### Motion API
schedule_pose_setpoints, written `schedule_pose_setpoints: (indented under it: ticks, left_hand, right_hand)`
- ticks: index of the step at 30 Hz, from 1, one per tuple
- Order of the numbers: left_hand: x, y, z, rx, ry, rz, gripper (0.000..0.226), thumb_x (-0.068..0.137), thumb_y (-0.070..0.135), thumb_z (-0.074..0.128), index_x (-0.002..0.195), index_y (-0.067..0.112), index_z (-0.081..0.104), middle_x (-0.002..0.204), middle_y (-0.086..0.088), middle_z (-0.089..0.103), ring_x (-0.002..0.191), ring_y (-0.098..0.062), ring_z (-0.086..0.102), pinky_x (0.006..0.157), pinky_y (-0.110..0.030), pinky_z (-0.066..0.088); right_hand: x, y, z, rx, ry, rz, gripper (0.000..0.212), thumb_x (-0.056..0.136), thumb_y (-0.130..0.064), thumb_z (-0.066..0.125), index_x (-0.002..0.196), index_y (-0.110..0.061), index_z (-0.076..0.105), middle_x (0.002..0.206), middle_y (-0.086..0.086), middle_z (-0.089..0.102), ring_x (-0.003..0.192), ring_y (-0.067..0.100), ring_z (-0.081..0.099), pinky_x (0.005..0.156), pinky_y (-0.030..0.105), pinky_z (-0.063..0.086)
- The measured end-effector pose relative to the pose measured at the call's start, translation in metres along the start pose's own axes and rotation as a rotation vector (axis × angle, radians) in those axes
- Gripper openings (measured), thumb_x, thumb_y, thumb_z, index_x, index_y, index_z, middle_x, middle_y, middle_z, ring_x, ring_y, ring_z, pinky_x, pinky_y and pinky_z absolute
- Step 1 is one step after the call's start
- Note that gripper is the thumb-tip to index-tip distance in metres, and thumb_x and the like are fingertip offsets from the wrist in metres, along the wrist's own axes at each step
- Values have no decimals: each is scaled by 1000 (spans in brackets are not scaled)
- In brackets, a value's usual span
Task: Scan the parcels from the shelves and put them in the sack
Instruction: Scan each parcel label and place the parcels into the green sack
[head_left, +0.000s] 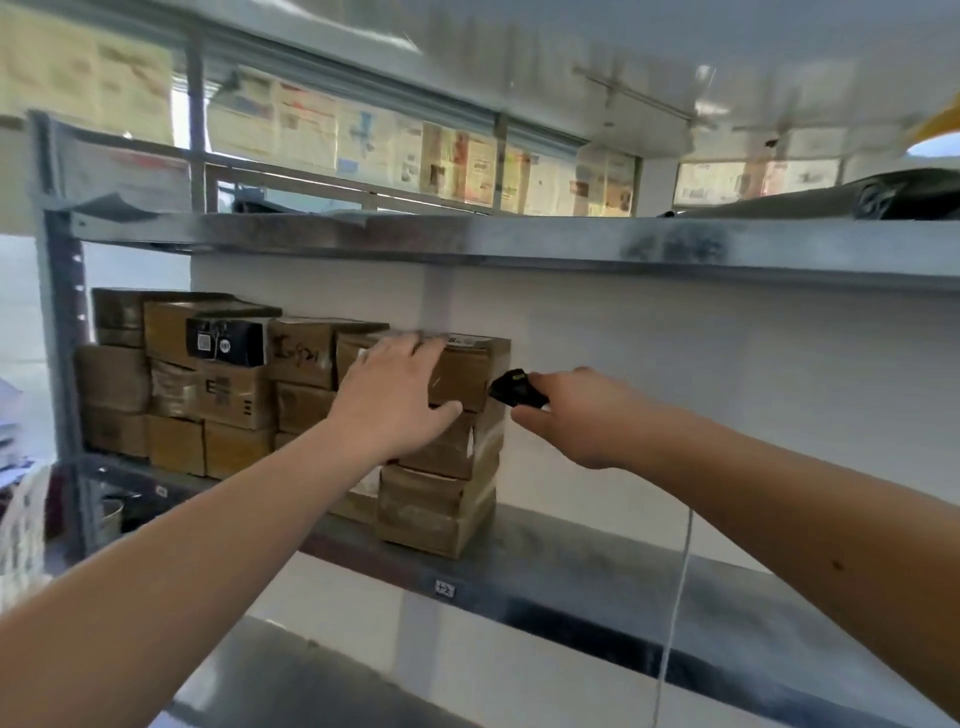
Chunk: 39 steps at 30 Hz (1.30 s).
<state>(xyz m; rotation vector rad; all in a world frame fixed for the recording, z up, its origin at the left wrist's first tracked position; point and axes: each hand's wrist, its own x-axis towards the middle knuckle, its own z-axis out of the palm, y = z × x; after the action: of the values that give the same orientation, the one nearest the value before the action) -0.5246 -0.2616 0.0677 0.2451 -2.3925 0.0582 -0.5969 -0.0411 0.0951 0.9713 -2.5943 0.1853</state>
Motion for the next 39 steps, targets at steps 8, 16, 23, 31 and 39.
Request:
schedule_pose_setpoints:
  ticks: [8,16,23,31,39]
  left_hand:
    - [62,-16,15,-17,-110,23,110,76,83,66,164,35,19,163,-10,39,148,-35,38,120,-56,35]
    - [87,-32,31,-107,-219,43,112,62,97,57,155,37,38,143,-1,60,137,-31,49,123,-61,23]
    - [86,-37,34,-315,-59,125,106,61,96,60,149,40,47,137,4,64,134,-27,52,125,-60,18]
    - [69,12,37,-797,33,279,101,51,71,89,141,43,54,120,10,51,108,-16,56,96,-33,50]
    - [38,109,64,-1740,-422,153,67,57,48,96,118,38,70,122,4,68,100,-15,74,76,-29,63]
  right_hand:
    - [38,14,6,13,9,147,46,103,-58,43,126,-22,58,96,2,59,80,18,58,59,31,42]
    - [57,-3,17,21,-30,251,48,103,-59,44,130,-21,58,108,5,63,90,22,62,78,35,54]
    - [43,-16,11,8,67,314,46,104,-59,42,137,-29,54,108,5,62,82,19,59,62,31,42]
    - [-33,-9,-9,53,135,485,34,103,-56,47,118,-29,61,91,0,64,72,19,62,57,35,45]
    - [-121,24,-12,36,154,658,25,104,-53,47,111,-33,61,85,-2,66,70,19,63,60,35,48]
